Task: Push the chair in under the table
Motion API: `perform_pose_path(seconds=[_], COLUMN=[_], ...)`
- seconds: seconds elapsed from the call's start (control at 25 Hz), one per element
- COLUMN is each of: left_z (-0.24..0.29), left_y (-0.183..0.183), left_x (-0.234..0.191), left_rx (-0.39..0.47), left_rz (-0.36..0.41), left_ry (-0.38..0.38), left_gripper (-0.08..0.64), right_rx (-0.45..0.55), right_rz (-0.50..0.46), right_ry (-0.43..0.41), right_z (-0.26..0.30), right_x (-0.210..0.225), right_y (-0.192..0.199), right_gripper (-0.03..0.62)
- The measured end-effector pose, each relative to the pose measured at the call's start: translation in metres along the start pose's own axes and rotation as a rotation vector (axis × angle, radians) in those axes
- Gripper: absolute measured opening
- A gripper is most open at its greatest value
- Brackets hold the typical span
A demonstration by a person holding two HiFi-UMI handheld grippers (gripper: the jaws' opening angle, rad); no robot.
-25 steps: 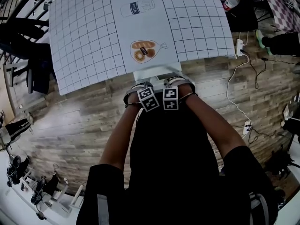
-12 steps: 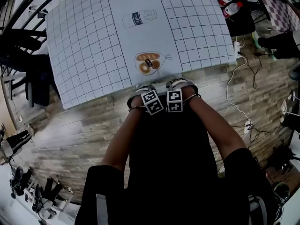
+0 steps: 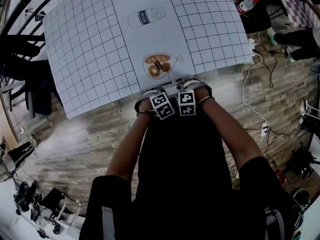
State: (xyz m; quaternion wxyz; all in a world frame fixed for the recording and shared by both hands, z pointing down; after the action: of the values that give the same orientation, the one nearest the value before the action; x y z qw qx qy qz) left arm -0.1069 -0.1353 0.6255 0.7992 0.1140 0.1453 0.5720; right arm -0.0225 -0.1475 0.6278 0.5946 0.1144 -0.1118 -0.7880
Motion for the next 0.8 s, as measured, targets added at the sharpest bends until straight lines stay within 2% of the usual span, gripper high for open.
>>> perform_pose_path(seconds=[0.8], left_z=[-0.002], left_y=[0.002], left_x=[-0.021], left_rx=[-0.002], left_rz=[0.004], left_ry=[0.005], left_gripper=[0.095], right_rx=[-0.001], right_rz=[0.012], right_ry=[-0.003], right_z=[0.002], right_x=[0.02], right_y=[-0.003], right_gripper=[0.074])
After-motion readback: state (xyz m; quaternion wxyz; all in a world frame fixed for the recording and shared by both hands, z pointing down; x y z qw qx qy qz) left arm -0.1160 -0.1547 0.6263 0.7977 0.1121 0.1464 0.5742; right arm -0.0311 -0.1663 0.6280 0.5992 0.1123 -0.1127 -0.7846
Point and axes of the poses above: the fingertips, and each gripper's own axes: z forward along the fingers, x to its right, y out of its underside, the point moved 10 cm from there along -z, backward along the fingers, and after that the axes turned 7 degrees about x, right-handed, at the moved point
